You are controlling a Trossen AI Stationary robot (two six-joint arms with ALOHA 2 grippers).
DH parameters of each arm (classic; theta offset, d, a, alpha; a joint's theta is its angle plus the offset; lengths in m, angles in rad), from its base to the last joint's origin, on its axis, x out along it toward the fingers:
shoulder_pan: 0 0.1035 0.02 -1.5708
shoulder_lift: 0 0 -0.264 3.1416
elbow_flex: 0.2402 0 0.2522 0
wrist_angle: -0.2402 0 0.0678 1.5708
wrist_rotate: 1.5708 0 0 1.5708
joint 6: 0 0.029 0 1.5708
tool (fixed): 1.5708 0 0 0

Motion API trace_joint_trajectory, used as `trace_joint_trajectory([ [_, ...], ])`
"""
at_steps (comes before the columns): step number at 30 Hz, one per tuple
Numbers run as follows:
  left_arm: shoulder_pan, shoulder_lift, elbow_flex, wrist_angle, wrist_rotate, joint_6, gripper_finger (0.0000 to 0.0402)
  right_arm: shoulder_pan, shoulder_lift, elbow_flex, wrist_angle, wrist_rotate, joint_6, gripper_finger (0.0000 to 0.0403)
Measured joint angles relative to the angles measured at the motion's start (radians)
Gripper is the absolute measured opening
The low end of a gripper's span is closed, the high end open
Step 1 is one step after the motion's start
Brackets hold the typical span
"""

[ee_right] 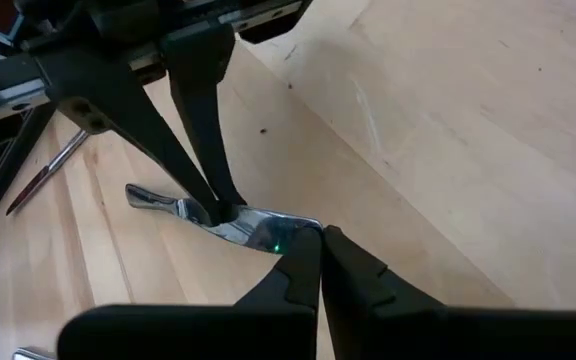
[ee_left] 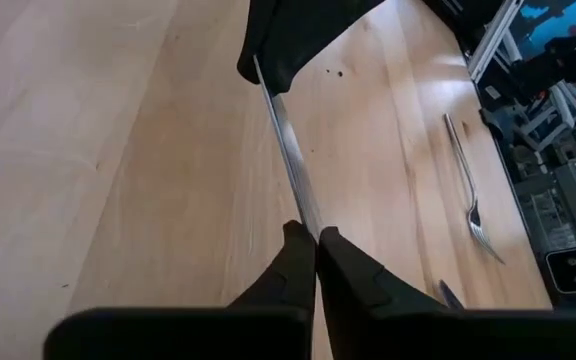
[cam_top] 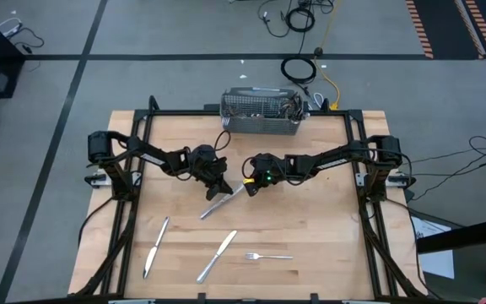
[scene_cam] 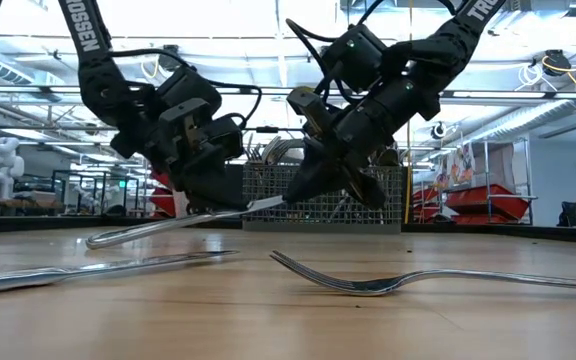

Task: Sort silverware
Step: Put the silver table knife into the silverware organizer

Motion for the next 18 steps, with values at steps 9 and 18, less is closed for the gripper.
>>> trace_joint_trajectory([
  [9, 0.007, -0.019, 0.002, -0.011, -0.012, 0.025, 0.0003, -0.004, 0.0, -0.001, 0.021, 0.006, -0.084, 0.0001],
  [18, 0.016, -0.028, 0.038, 0.01, -0.02, 0.068, 0.0, -0.028, -0.005, 0.002, 0.113, -0.037, -0.09, 0.0106],
])
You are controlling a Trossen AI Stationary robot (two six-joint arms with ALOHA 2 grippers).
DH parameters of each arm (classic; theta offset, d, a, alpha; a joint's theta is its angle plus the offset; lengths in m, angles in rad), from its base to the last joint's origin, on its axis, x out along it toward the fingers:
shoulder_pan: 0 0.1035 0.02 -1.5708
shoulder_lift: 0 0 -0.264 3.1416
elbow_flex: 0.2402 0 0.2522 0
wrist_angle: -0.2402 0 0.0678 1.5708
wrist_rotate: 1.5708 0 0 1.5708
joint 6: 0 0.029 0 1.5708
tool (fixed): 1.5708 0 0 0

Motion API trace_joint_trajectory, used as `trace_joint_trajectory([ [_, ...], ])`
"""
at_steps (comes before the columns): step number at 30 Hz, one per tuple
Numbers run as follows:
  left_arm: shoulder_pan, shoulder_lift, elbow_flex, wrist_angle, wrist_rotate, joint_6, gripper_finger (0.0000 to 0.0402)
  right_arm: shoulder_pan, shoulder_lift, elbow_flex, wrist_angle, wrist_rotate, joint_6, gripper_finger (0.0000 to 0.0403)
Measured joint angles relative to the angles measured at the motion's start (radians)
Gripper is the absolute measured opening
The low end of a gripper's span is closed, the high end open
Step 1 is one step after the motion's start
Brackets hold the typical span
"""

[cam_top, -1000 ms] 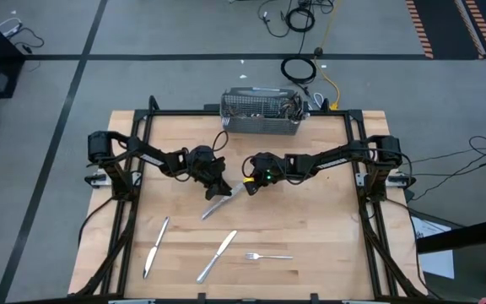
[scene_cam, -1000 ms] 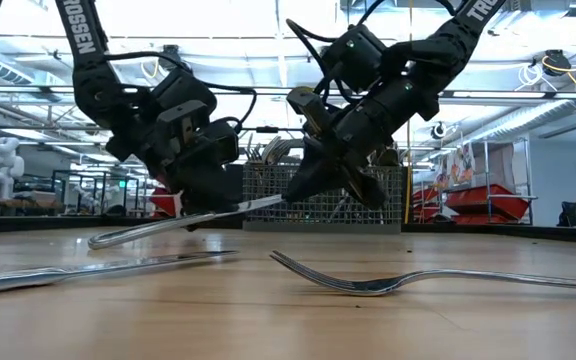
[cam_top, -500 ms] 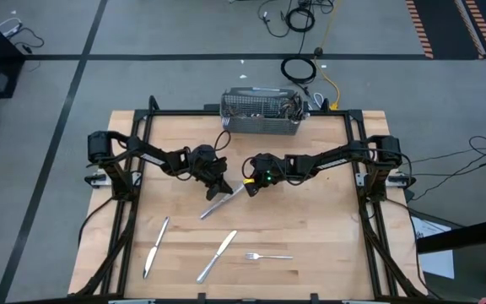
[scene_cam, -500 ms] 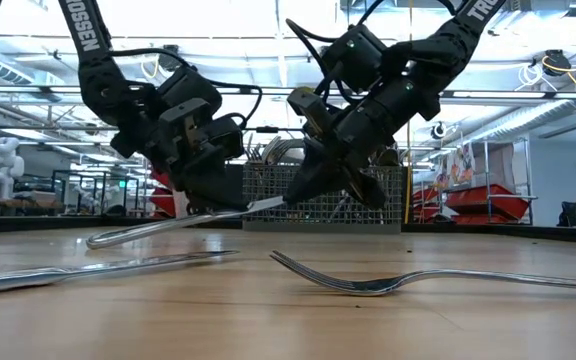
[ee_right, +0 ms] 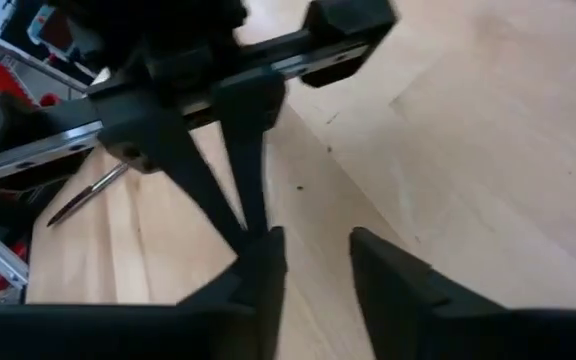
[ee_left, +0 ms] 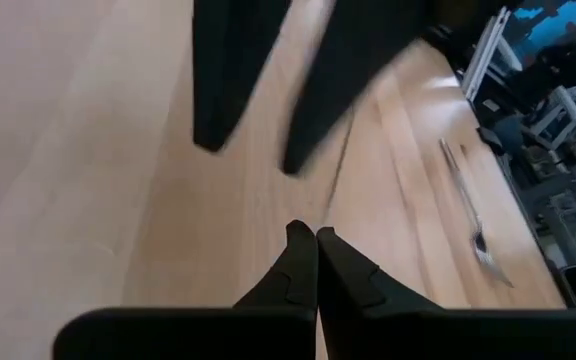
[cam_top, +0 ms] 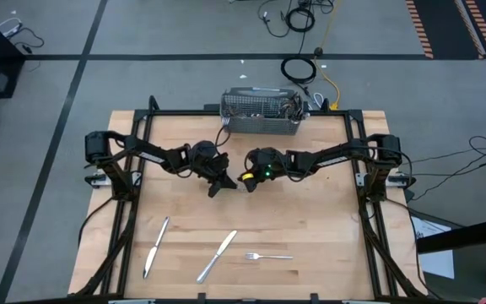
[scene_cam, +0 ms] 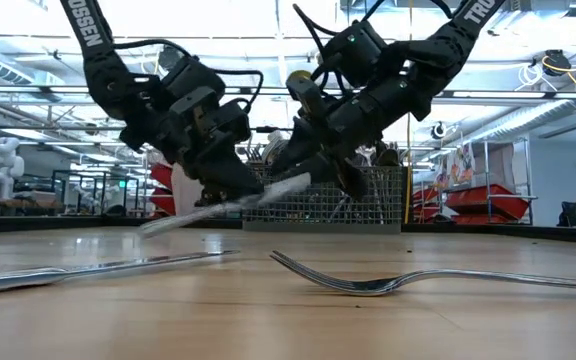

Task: Sort silverware
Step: Put the silver table knife into the silverware organizer

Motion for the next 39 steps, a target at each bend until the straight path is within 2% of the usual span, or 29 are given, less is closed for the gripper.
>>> trace_joint_trajectory([
  [4, 0.001, 0.0, 0.025, 0.0, -0.013, 0.021, 0.0, -0.008, 0.0, -0.001, 0.039, -0.003, -0.001, 0.0153],
  [8, 0.008, 0.0, 0.039, -0.009, -0.015, 0.028, 0.0, -0.04, -0.025, -0.002, 0.039, -0.003, -0.032, 0.0174],
  [10, 0.009, 0.0, 0.045, -0.051, -0.033, 0.051, 0.0, -0.054, -0.057, -0.002, 0.015, -0.003, -0.043, 0.0175],
  [13, 0.01, 0.0, 0.048, -0.174, -0.132, 0.109, 0.0, -0.062, -0.089, 0.0, -0.095, 0.006, -0.111, 0.0173],
  [18, 0.036, 0.0, 0.048, -0.312, -0.202, 0.209, 0.0018, -0.007, -0.076, -0.002, -0.243, 0.009, -0.158, 0.0167],
  [20, 0.065, -0.012, 0.061, -0.38, -0.243, 0.216, 0.004, 0.025, -0.061, -0.002, -0.257, 0.049, -0.163, 0.0167],
  [24, 0.118, -0.087, 0.109, -0.506, -0.354, 0.325, 0.0073, 0.07, -0.041, -0.002, -0.229, 0.152, -0.162, 0.0161],
  [28, 0.165, -0.151, 0.143, -0.569, -0.498, 0.447, 0.0081, 0.089, -0.013, -0.002, -0.208, 0.151, -0.164, 0.0143],
  [33, 0.216, -0.158, 0.135, -0.58, -0.51, 0.518, 0.0079, 0.093, -0.006, -0.002, -0.205, 0.157, -0.162, 0.0126],
  [37, 0.234, -0.133, 0.116, -0.641, -0.441, 0.521, 0.0054, 0.09, -0.004, -0.002, -0.207, 0.157, -0.162, 0.0119],
  [39, 0.233, -0.133, 0.11, -0.651, -0.44, 0.549, 0.0038, 0.09, -0.004, -0.002, -0.21, 0.156, -0.162, 0.0119],
])
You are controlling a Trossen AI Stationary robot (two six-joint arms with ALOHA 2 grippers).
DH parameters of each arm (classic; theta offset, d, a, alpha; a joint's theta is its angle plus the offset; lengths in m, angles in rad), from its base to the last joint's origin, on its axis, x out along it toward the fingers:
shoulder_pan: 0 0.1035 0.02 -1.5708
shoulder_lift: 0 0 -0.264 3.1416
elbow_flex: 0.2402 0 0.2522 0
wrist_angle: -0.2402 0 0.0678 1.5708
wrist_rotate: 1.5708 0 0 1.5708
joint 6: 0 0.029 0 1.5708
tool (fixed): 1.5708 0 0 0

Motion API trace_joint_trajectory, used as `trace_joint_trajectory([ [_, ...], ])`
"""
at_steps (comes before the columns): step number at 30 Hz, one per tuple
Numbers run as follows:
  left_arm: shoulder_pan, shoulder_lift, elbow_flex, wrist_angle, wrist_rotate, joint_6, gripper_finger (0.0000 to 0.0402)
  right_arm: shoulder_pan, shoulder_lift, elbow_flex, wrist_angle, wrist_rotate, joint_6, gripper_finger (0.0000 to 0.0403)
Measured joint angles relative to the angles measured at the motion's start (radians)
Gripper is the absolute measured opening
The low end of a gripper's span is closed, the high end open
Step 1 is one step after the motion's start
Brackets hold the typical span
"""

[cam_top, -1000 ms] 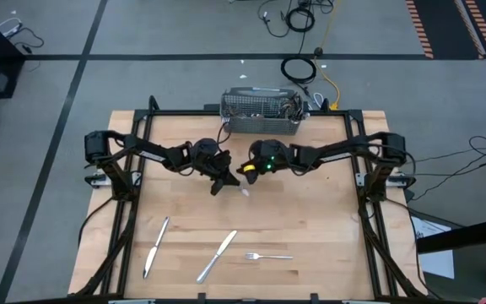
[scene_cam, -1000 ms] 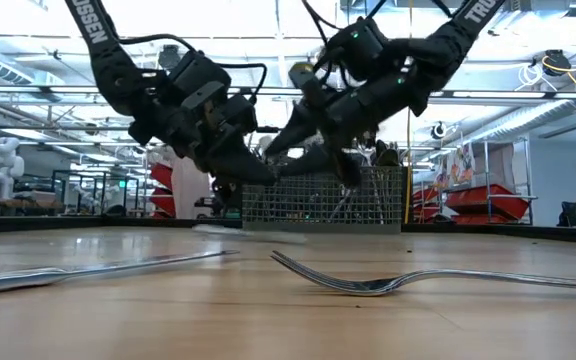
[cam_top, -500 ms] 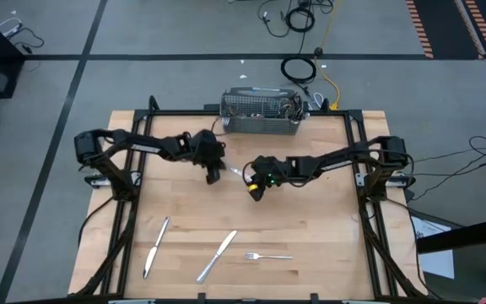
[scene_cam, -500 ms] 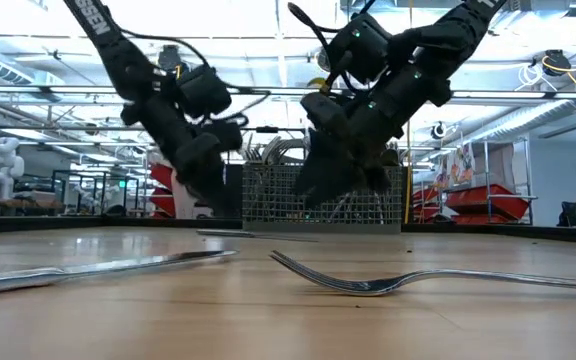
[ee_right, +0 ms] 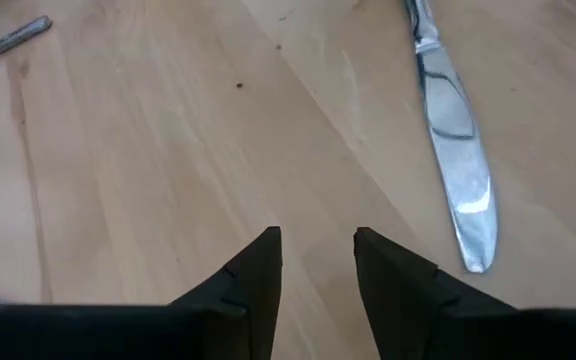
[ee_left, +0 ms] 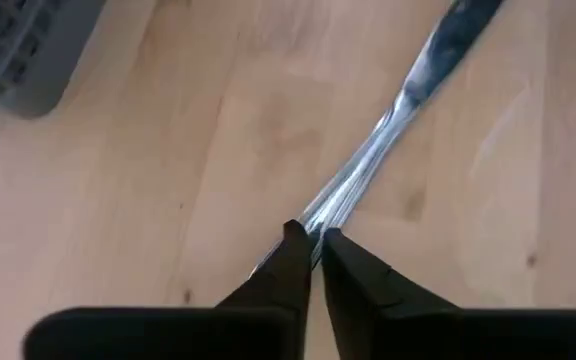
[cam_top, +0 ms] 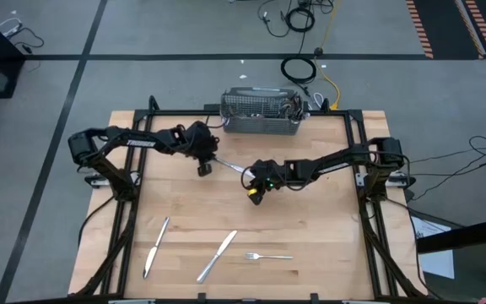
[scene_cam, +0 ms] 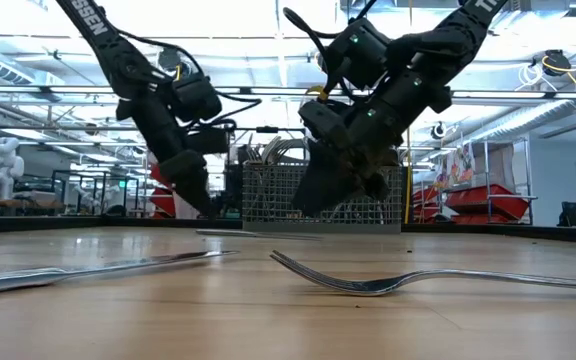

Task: Sort silverware
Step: Put the silver table knife into the silverware organizer

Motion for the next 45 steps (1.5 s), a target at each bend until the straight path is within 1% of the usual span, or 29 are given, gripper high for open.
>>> trace_joint_trajectory([
  [3, 0.018, 0.001, -0.009, -0.022, -0.004, 0.032, 0.0013, 0.001, 0.0, 0.0, 0.002, -0.001, 0.0, 0.0119],
  [5, 0.031, 0.001, -0.008, -0.021, -0.004, 0.046, 0.0006, 0.0, 0.0, 0.0, 0.001, -0.001, 0.001, 0.0119],
  [10, 0.063, 0.001, -0.008, -0.01, -0.002, 0.048, 0.0013, 0.0, 0.0, 0.0, 0.002, -0.001, 0.005, 0.0118],
  [14, 0.067, 0.001, -0.012, -0.025, 0.013, 0.047, 0.0007, 0.0, 0.0, 0.0, 0.002, -0.001, 0.005, 0.0118],
  [18, 0.065, 0.001, -0.042, -0.017, 0.068, 0.029, 0.0005, 0.0, 0.0, 0.0, 0.002, -0.001, 0.005, 0.0118],
  [22, 0.058, -0.001, -0.102, 0.055, 0.068, 0.012, 0.0006, 0.0, 0.0, 0.0, 0.002, -0.001, 0.005, 0.0118],
  [27, 0.059, -0.003, -0.16, 0.16, 0.073, -0.076, 0.0006, 0.0, 0.0, 0.0, 0.002, -0.005, 0.018, 0.0118],
  [30, 0.051, -0.007, -0.154, 0.149, 0.075, -0.145, 0.0006, 0.003, 0.0, 0.0, 0.002, -0.008, 0.021, 0.0118],
  [32, 0.045, -0.037, -0.154, 0.13, 0.076, -0.193, 0.0006, 0.005, -0.001, 0.0, 0.002, -0.01, 0.021, 0.0118],
  [34, 0.034, -0.084, -0.145, 0.124, 0.075, -0.21, 0.0006, 0.005, -0.002, 0.0, 0.002, -0.01, 0.021, 0.0118],
  [37, 0.029, -0.168, -0.124, 0.143, 0.021, -0.18, 0.0006, 0.005, -0.002, 0.0, 0.002, -0.009, 0.028, 0.0118],
  [40, 0.035, -0.2, -0.123, 0.169, -0.053, -0.117, 0.0006, 0.005, -0.002, 0.0, 0.002, -0.008, 0.027, 0.0118],
  [42, 0.049, -0.194, -0.122, 0.177, -0.048, -0.092, 0.0006, 0.004, -0.003, 0.0, 0.002, -0.008, 0.027, 0.0118],
  [45, 0.059, -0.142, -0.132, 0.169, -0.017, -0.087, 0.0006, 0.002, -0.003, 0.0, 0.002, -0.008, 0.026, 0.0118],
])
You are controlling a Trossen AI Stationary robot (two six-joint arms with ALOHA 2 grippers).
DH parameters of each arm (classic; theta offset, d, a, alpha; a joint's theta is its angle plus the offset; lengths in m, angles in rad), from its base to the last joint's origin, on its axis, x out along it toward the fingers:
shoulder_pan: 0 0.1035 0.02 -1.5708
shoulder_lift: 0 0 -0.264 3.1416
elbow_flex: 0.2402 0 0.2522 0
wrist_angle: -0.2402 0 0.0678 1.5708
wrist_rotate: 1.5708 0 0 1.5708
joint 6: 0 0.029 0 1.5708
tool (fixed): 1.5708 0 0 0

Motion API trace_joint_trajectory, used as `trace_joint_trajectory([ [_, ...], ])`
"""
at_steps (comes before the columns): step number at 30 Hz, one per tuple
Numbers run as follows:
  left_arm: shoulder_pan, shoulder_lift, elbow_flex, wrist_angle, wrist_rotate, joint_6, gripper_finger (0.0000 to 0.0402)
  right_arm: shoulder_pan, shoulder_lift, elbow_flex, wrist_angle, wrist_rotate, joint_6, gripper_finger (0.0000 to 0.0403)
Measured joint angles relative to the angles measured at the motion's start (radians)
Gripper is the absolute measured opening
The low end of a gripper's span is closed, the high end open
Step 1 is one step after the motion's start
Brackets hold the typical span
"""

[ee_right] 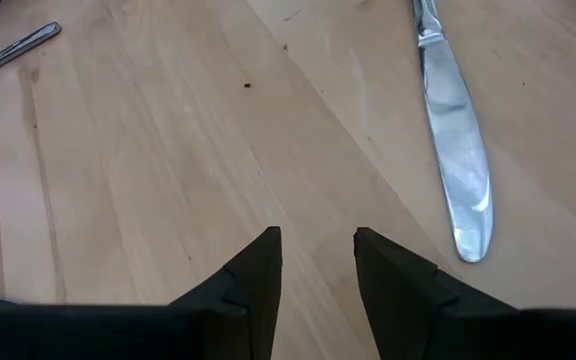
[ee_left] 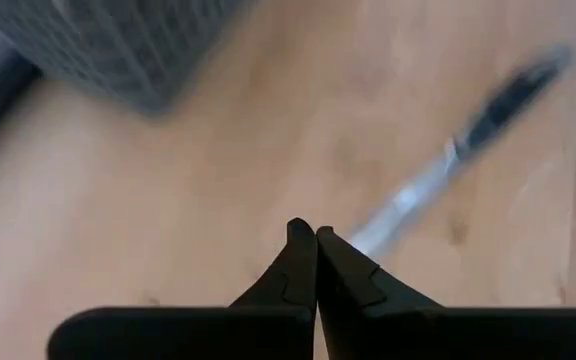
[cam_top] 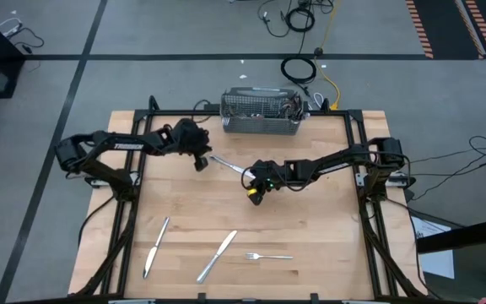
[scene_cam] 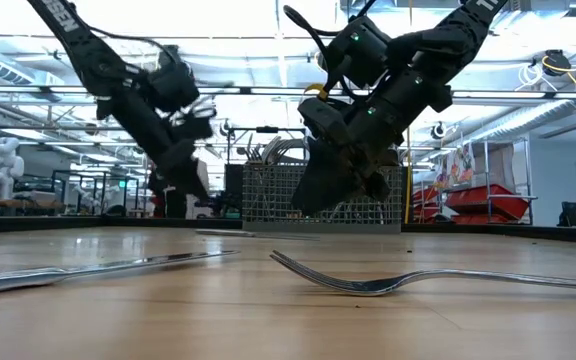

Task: Sort silverware
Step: Put the silver table knife into the silverware organizer

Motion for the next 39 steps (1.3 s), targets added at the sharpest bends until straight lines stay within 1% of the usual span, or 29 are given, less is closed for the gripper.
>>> trace_joint_trajectory([
  [5, 0.0, 0.095, -0.004, 0.012, 0.022, 0.001, 0.0003, -0.001, 0.0, 0.0, -0.001, 0.001, -0.005, 0.0118],
  [10, 0.0, 0.178, 0.002, 0.059, 0.036, -0.008, 0.0003, -0.001, 0.0, 0.0, -0.002, 0.001, -0.006, 0.0118],
  [15, -0.003, 0.23, 0.003, 0.083, 0.08, -0.074, 0.0002, -0.001, -0.001, 0.0, -0.002, 0.001, -0.002, 0.0118],
  [19, -0.017, 0.239, 0.003, 0.087, 0.081, -0.15, 0.0002, -0.017, -0.014, 0.0, -0.043, 0.019, 0.079, 0.0118],
  [20, -0.022, 0.24, 0.003, 0.087, 0.08, -0.163, 0.0002, -0.022, -0.021, 0.0, -0.074, 0.038, 0.106, 0.0118],
  [23, -0.043, 0.24, 0.003, 0.088, 0.081, -0.184, 0.0001, -0.032, -0.047, -0.002, -0.157, 0.141, 0.155, 0.0118],
  [27, -0.065, 0.241, 0.002, 0.089, 0.081, -0.191, 0.0001, -0.051, -0.12, -0.002, -0.294, 0.285, 0.224, 0.0118],
  [29, -0.071, 0.241, 0.001, 0.09, 0.081, -0.207, 0.0001, -0.065, -0.151, -0.002, -0.382, 0.333, 0.282, 0.0118],
  [30, -0.073, 0.241, 0.001, 0.09, 0.079, -0.21, 0.0001, -0.074, -0.164, -0.002, -0.424, 0.338, 0.322, 0.0119],
  [32, -0.079, 0.241, 0.0, 0.091, 0.078, -0.211, 0.0001, -0.089, -0.177, -0.002, -0.492, 0.32, 0.412, 0.0124],
  [34, -0.081, 0.242, 0.0, 0.092, 0.079, -0.224, 0.0001, -0.096, -0.176, -0.002, -0.53, 0.252, 0.467, 0.0139],
  [36, -0.08, 0.242, -0.001, 0.095, 0.082, -0.251, 0.0001, -0.095, -0.161, -0.008, -0.513, 0.211, 0.502, 0.0159],
  [39, -0.081, 0.242, -0.002, 0.101, 0.081, -0.26, 0.0001, -0.092, -0.136, -0.03, -0.463, 0.213, 0.571, 0.019],
])
